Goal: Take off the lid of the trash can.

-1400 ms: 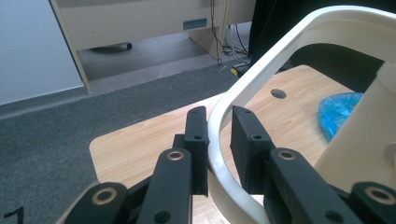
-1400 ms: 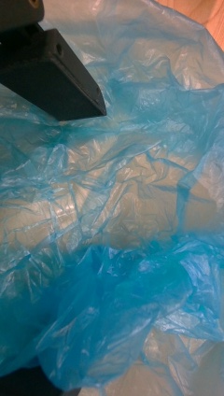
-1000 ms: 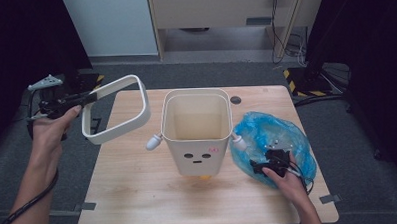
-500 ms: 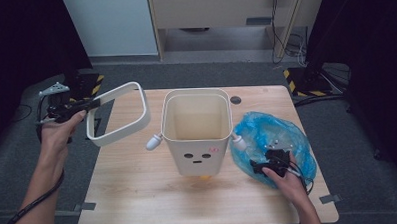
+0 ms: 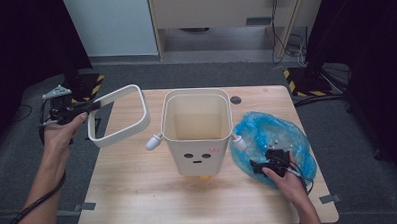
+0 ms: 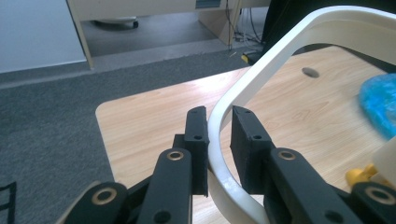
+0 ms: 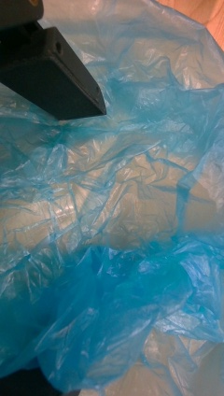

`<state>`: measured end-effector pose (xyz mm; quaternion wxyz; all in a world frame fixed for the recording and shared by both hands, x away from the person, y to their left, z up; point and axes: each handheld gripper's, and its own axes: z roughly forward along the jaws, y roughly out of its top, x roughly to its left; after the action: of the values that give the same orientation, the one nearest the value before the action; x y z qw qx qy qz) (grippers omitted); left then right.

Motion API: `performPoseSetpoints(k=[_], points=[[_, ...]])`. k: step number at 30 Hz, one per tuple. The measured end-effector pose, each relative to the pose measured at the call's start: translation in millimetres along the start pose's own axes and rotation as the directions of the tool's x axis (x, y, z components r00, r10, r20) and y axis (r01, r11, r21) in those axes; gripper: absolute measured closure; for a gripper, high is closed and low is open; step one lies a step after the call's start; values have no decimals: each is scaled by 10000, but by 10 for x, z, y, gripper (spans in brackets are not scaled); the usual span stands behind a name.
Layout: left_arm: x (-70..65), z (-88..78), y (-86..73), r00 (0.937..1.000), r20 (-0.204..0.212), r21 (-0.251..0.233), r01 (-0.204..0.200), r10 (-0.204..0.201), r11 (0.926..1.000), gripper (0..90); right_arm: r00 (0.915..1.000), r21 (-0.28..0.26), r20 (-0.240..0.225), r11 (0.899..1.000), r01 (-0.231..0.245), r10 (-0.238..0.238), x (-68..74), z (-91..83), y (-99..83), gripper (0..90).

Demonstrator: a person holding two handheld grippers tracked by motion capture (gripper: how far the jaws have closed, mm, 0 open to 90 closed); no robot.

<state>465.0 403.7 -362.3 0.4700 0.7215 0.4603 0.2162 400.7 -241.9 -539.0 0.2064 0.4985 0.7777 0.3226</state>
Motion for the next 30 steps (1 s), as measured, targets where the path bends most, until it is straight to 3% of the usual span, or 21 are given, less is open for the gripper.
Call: performPoseSetpoints(k=[16, 30], points=[[-39, 230, -376, 9999, -75, 528, -63, 67, 9986, 766, 10000, -1, 16, 10000, -27, 27, 3, 1, 1, 7], [-110, 466, -804, 9998, 128, 1061, 155, -169, 9942, 766, 10000, 3, 16, 10000, -11, 11, 2, 1, 0, 6]])
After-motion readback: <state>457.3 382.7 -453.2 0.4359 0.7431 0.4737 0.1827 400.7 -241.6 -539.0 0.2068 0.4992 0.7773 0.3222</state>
